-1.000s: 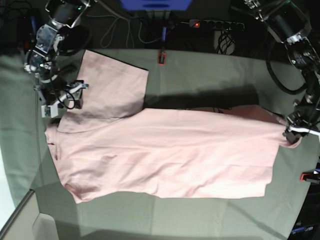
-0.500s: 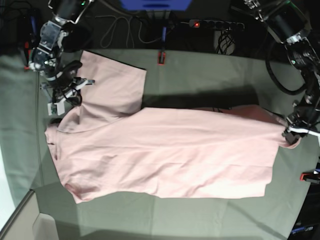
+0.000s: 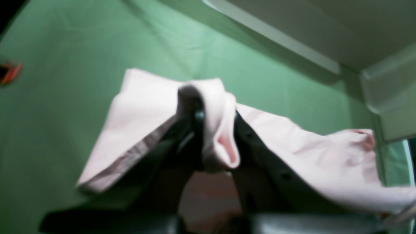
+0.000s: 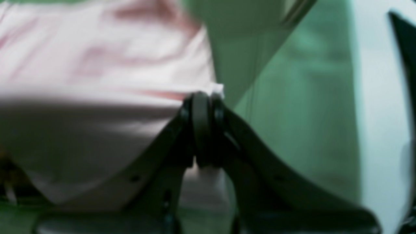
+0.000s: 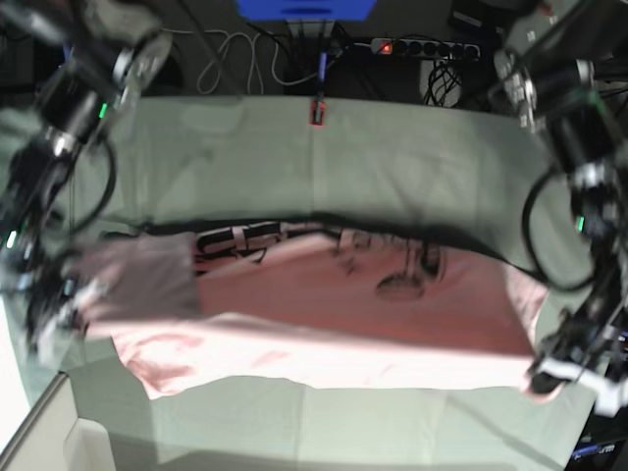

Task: Layout the t-shirt on the table in an organized manner, then fold the t-shirt properly
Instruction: 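Raise the shirt high with both grippers and swing it over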

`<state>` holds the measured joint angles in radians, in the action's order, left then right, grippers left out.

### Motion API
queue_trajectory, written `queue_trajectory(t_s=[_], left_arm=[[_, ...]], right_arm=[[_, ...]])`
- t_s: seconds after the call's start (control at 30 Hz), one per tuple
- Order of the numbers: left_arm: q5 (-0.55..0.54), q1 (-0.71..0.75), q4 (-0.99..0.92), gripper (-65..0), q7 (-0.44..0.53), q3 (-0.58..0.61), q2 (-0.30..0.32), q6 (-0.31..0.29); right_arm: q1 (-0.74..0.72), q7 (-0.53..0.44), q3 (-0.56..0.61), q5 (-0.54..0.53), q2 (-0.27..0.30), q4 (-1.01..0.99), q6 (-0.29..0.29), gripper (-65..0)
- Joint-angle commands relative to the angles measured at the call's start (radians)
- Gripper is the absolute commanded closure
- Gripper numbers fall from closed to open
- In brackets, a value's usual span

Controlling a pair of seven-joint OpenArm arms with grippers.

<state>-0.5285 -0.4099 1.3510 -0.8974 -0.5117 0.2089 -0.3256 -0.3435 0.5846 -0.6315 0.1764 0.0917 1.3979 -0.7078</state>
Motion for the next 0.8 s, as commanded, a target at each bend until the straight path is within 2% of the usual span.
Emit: queue_trajectory(t_s=[0.0,0.1,0.2,0.4,0.63,0.7,0.77], left_arm=[[0.009,-0.083,-0.021,-0.1,0.030,0.023,0.014,0.004],[0.074,-0.234,-0.157,-0.1,0.044,0.091,0.010,0.004],[0.103,-0.361,-0.287,-0.1,0.123,0.152,-0.013,0.004],[0.103,-0.579,-0.463,-0.1,0.225,0.239,-0.018,0.004],[0.098,-0.837,-0.552,-0.1,0.248,0.272,-0.022,0.006],[0.095,-0.898,-0.565,-0.1,0.248,0.272,-0.022,0.006],[0.095,-0.899,-0.571,-0.1,0.243,0.272,-0.022,0.006]], right_arm=[[-0.081,-0.010,0.009,-0.010,0.027,-0.004,0.010,0.0],[-0.228,0.001,0.051,-0.008,0.073,-0.091,0.010,0.0],[-0.365,-0.001,0.092,-0.008,0.118,-0.194,0.010,0.0],[-0.625,-0.012,0.169,-0.010,0.185,-0.361,0.010,0.0],[-0.914,-0.012,0.215,-0.010,0.204,-0.429,0.010,0.0],[-0.962,-0.002,0.215,-0.010,0.202,-0.424,0.010,0.0],[-0.962,0.001,0.215,-0.010,0.202,-0.421,0.010,0.0]])
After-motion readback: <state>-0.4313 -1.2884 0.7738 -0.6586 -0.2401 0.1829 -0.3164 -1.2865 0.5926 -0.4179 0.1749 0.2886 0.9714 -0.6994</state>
